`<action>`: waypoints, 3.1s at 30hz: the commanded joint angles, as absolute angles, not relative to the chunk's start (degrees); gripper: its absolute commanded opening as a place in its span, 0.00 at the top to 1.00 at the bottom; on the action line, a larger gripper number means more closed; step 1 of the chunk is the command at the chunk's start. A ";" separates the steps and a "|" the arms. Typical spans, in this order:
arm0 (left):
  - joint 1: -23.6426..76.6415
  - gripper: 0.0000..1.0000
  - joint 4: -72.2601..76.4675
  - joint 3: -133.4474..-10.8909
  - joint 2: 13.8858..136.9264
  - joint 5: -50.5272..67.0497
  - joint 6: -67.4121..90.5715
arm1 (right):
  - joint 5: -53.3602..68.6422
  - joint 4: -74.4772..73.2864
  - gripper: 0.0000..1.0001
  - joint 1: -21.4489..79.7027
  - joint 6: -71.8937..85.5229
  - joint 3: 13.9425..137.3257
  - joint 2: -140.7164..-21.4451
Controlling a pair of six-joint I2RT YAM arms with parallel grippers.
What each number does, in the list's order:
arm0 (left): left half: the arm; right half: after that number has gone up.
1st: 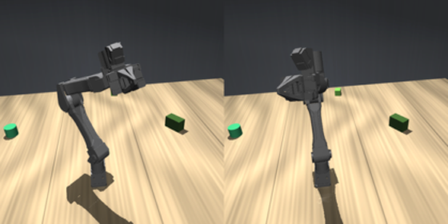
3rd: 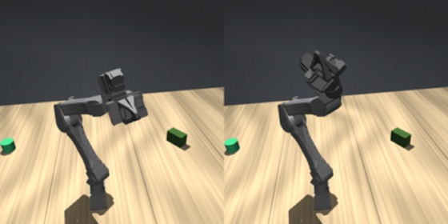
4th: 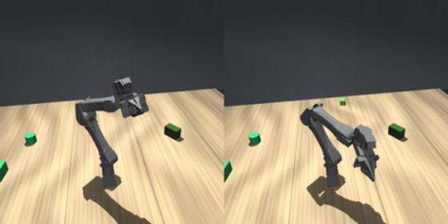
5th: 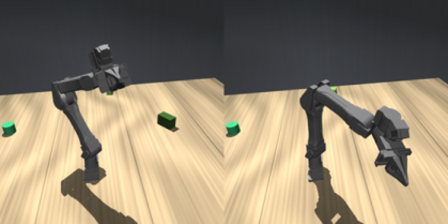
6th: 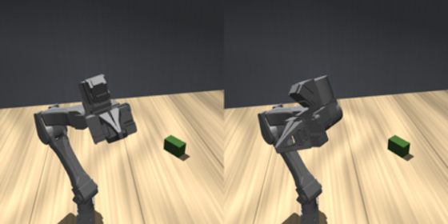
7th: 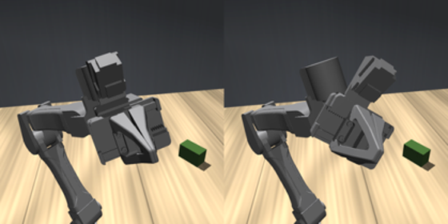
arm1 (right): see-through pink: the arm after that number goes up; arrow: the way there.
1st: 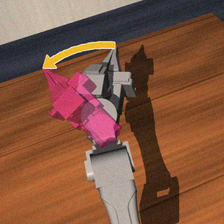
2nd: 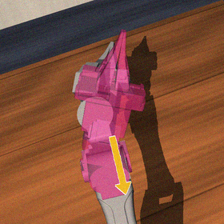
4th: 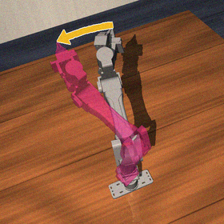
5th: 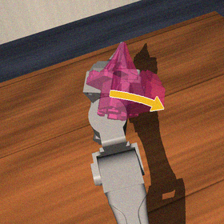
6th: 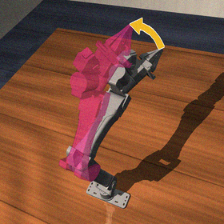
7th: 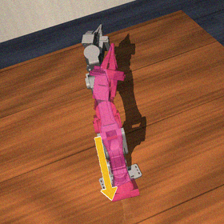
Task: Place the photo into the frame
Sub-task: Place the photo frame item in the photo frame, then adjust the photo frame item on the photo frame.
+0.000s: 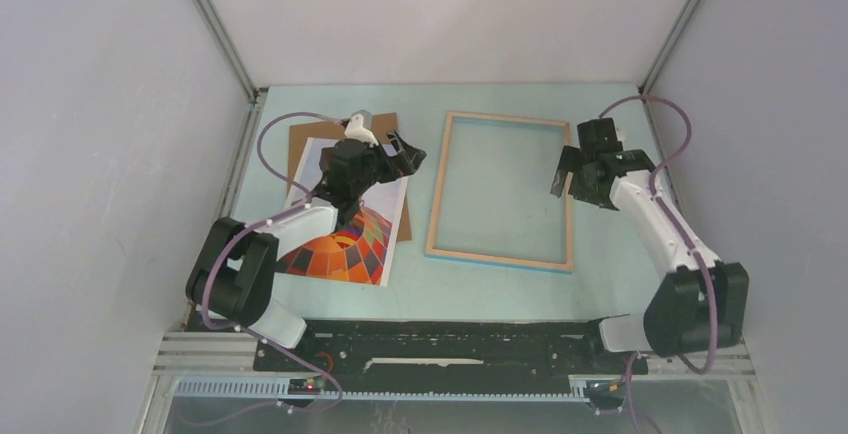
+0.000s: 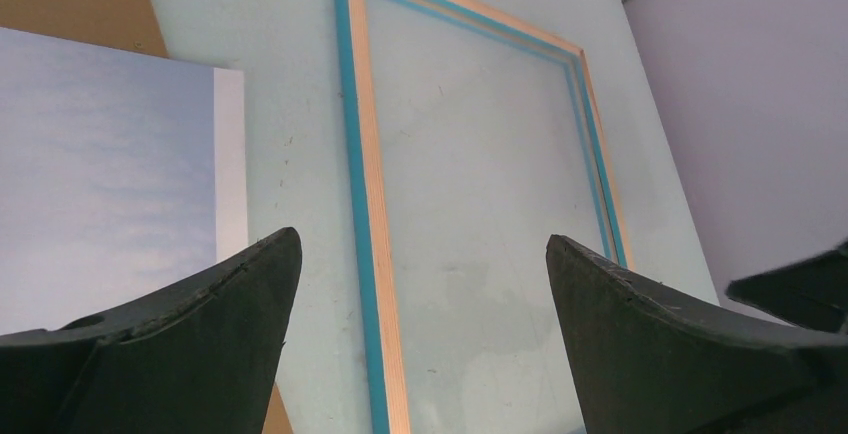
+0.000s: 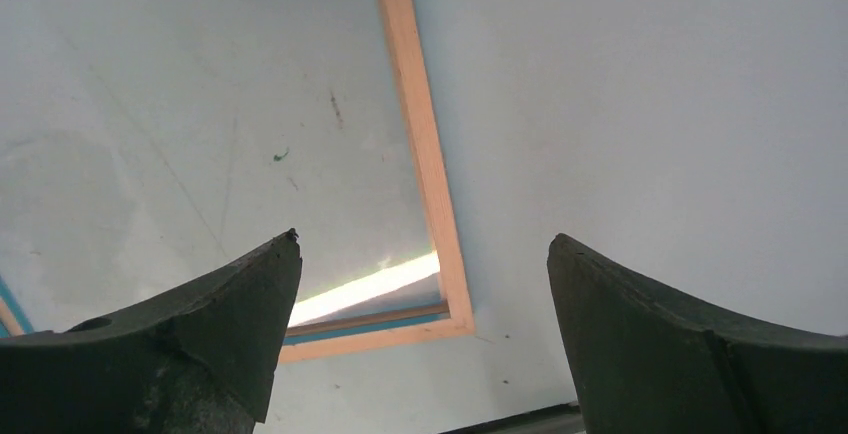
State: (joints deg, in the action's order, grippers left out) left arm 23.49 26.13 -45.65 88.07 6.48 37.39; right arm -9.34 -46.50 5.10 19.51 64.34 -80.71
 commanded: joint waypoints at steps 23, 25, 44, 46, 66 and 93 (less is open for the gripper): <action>17.07 0.00 13.22 -30.70 62.87 -7.66 45.59 | 12.65 14.08 0.08 32.52 48.63 50.36 -87.88; 16.84 0.00 14.48 -27.85 61.01 -5.04 46.02 | 11.79 10.60 0.10 30.49 47.22 50.98 -88.04; 24.31 0.00 24.93 -49.06 96.55 15.51 44.00 | 1.72 -29.76 0.09 0.72 14.09 97.01 -117.58; 24.41 0.00 26.27 -49.74 98.89 17.13 44.37 | 1.17 -31.54 0.09 0.43 14.79 102.55 -121.45; 26.76 0.00 26.97 -48.96 97.93 13.08 41.64 | 8.78 -31.07 0.16 -4.24 25.74 118.65 -135.26; 27.51 0.01 25.53 -52.74 103.37 14.12 44.47 | 5.77 -42.14 0.16 -3.44 25.56 130.21 -143.46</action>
State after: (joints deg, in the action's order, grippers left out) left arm 27.09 24.71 -49.71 103.53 13.78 44.14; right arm 9.39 -37.28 -4.05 26.06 127.61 -142.15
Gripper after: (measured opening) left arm 0.994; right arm 0.837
